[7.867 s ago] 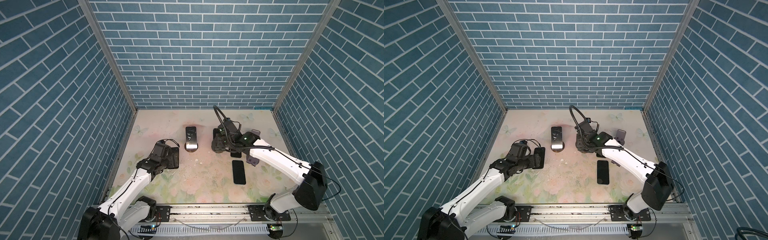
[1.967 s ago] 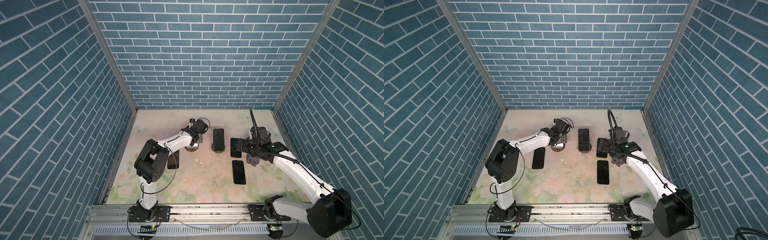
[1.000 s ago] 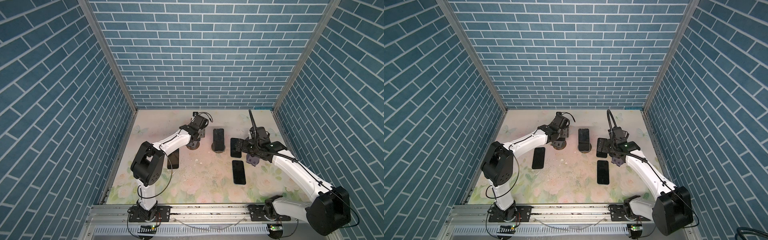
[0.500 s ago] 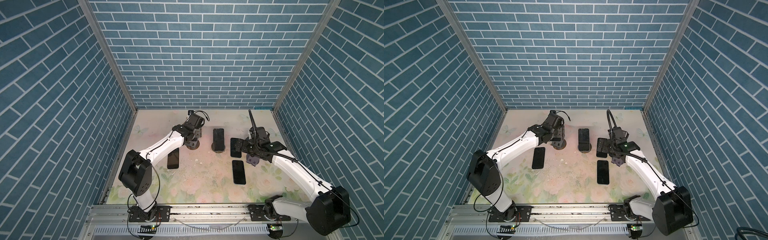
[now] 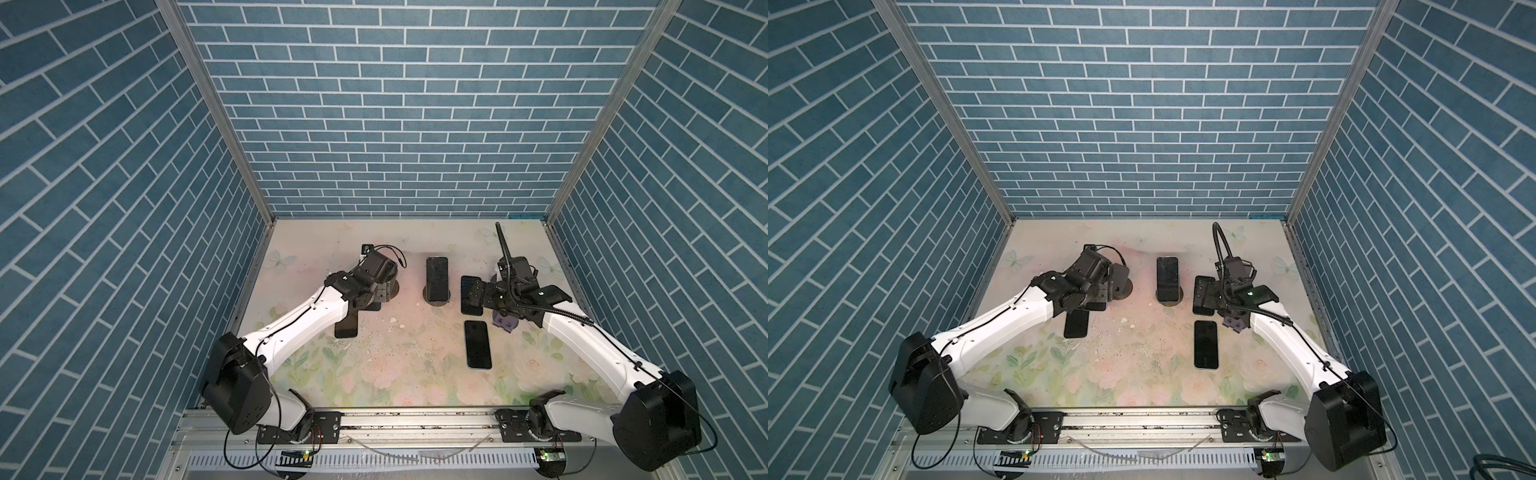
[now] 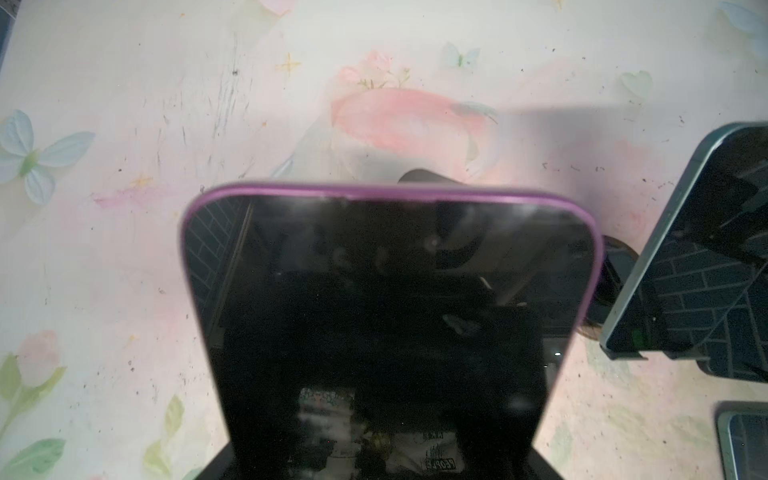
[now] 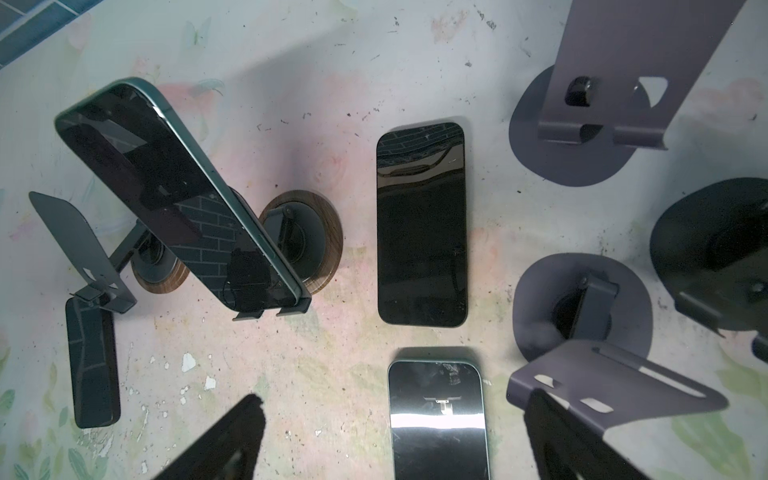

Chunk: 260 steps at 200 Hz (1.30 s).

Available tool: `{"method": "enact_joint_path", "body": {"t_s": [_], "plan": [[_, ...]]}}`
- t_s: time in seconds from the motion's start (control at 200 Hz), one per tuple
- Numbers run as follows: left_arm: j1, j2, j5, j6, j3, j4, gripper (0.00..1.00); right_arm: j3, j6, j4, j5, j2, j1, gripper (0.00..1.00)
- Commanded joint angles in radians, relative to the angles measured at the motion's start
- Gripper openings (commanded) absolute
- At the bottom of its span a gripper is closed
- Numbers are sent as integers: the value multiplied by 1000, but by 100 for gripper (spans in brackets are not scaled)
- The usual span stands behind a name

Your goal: Remove the phone from the phone stand

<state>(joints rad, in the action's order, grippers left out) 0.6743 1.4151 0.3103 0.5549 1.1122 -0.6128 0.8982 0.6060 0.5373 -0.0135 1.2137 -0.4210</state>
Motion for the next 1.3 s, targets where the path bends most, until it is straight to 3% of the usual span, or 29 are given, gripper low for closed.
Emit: {"method": "enact_joint_path", "body": {"t_s": [0.0, 0.315, 0.62, 1.295], "plan": [[17, -48, -2, 71, -60, -16, 56, -24, 28, -9, -5, -11, -7, 98], [47, -67, -44, 194, -183, -47, 56, -30, 26, -10, -4, -13, -10, 99], [63, 26, -95, 250, -257, 17, 56, -38, 25, -21, -6, -3, -12, 98], [89, 293, -78, 199, -135, -31, 56, -44, 21, -34, -10, 23, -13, 98]]}}
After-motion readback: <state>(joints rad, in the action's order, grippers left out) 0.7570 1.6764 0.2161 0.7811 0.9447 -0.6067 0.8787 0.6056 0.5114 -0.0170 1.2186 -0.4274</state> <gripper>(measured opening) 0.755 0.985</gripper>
